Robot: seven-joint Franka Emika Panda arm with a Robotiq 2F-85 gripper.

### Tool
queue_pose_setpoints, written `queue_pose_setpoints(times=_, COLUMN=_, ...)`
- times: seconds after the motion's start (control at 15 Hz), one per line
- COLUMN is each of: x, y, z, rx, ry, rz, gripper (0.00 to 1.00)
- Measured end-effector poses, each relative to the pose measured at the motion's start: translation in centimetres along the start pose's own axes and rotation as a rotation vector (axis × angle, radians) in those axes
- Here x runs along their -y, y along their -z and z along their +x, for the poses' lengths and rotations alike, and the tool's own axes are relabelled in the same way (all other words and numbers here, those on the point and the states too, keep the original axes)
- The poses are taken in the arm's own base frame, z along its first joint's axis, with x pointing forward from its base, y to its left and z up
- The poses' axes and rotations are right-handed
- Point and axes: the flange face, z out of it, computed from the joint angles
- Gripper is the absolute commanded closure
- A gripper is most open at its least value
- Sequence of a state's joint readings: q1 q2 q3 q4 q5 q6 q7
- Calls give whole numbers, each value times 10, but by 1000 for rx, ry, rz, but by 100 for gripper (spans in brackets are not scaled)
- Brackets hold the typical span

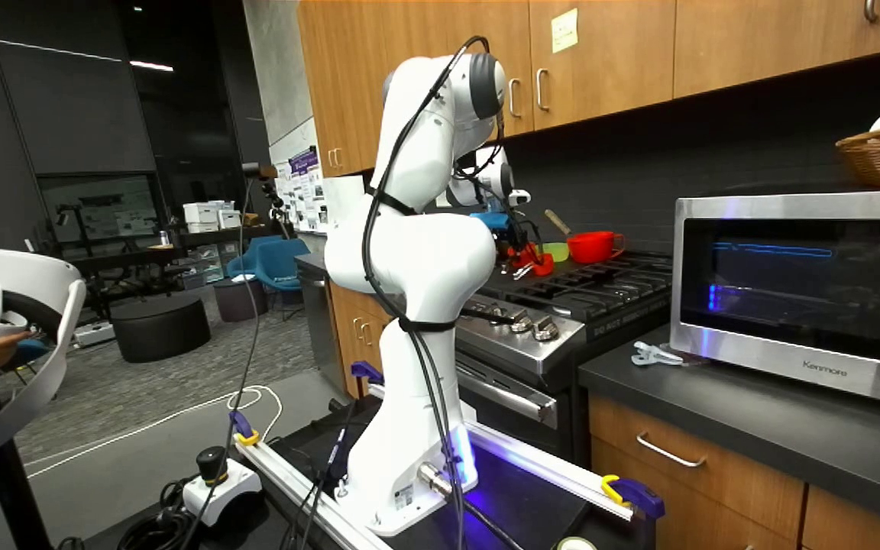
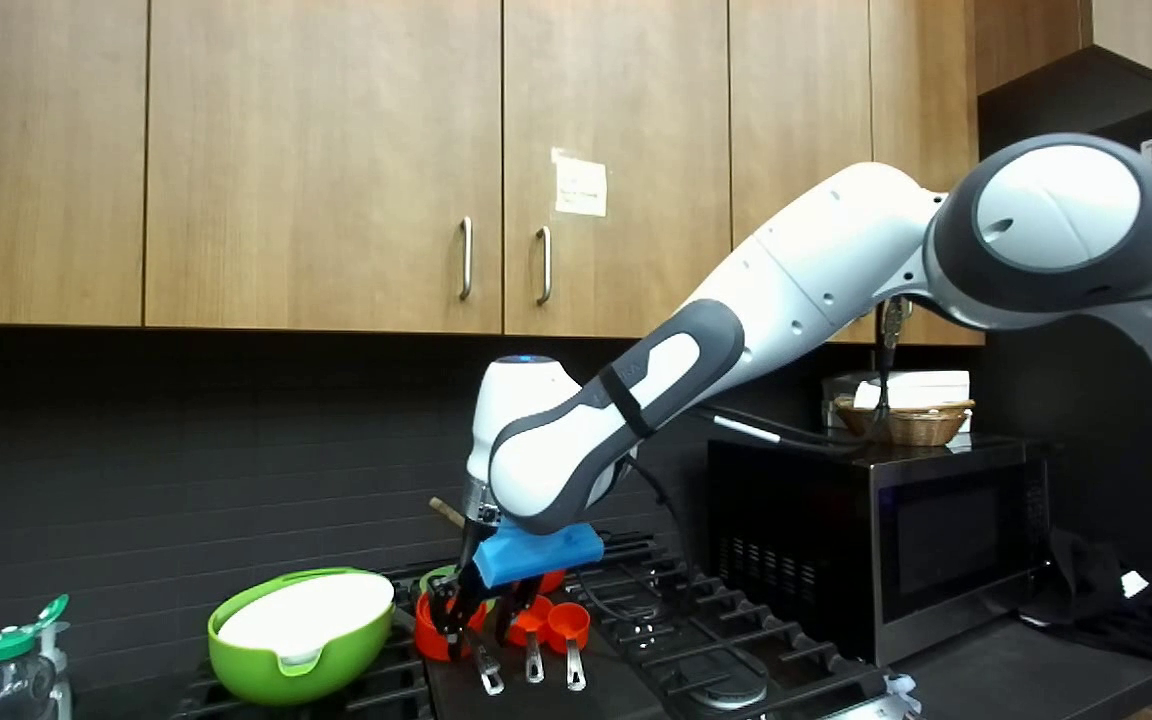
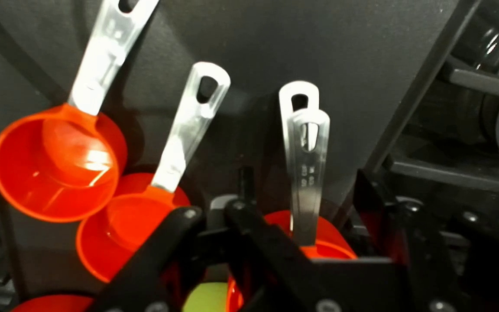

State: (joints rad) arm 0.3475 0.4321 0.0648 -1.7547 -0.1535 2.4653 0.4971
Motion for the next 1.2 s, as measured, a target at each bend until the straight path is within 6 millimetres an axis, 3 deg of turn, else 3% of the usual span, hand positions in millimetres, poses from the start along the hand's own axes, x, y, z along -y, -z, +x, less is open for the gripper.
queue_pose_setpoints(times=0.27, x=0, y=-1, z=0, rx=1, ry=0, rz=0, gripper=99)
queue_pose_setpoints(times=0.8, x=0, y=1, z=0, rx=-2, ry=1, rz=2, gripper=96)
queue_pose_setpoints(times=1.2, x=-4, y=32, z=4, rx=-41, ry=-9, rz=10, gripper=96)
